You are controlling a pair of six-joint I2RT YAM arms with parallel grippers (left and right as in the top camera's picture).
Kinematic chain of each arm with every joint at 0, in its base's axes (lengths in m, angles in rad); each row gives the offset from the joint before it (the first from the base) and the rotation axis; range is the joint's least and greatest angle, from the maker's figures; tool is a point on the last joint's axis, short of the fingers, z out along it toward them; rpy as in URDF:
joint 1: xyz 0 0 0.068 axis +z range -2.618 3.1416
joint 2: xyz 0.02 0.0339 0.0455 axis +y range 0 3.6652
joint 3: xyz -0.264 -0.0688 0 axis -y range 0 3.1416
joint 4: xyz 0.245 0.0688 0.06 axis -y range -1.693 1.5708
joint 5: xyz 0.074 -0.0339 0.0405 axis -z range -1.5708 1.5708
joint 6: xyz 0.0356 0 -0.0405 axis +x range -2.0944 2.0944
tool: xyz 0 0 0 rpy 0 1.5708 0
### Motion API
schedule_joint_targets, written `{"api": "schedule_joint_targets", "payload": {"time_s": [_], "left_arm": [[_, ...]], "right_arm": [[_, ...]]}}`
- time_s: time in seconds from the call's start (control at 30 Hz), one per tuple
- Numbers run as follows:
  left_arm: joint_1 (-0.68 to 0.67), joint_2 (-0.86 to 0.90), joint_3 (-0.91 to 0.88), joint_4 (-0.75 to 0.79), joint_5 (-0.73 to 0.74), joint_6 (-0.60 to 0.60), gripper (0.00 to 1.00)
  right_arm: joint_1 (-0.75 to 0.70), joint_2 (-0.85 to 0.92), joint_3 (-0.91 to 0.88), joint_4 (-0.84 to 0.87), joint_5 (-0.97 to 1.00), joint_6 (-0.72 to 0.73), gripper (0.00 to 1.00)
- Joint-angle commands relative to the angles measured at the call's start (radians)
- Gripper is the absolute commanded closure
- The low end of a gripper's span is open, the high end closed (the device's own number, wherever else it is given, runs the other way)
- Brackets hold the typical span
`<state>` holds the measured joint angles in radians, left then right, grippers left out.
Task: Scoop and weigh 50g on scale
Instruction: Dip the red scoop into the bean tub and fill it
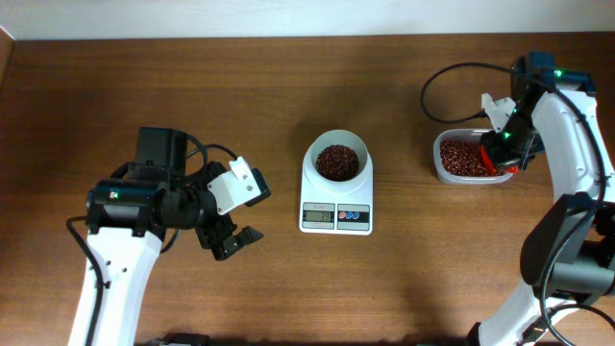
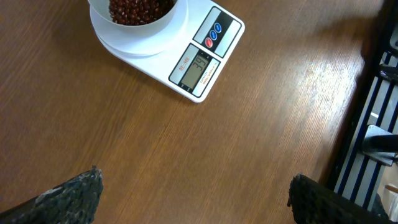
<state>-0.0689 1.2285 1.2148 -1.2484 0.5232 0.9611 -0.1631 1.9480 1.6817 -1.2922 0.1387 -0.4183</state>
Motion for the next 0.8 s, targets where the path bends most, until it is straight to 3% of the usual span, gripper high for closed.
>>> {"api": "schedule_joint_targets", "payload": {"time_s": [0.0,0.4,0.77], "left_arm": [[0.006,-0.002,0.016,-0.002,0.004,-0.006,0.01],[0.006,-0.002,0.016,-0.002,0.004,-0.006,0.01],[0.006,-0.002,0.016,-0.002,0.004,-0.006,0.01]], "right_arm": [[-0.004,0.005,-0.008,-0.061,-0.015,-0.025,0.96],[-0.009,0.006,-0.01,-0.087,-0.303,-0.045,0.96],[-0.117,0.007,-0.065,-0.061,-0.484,-0.045,0.96]]}}
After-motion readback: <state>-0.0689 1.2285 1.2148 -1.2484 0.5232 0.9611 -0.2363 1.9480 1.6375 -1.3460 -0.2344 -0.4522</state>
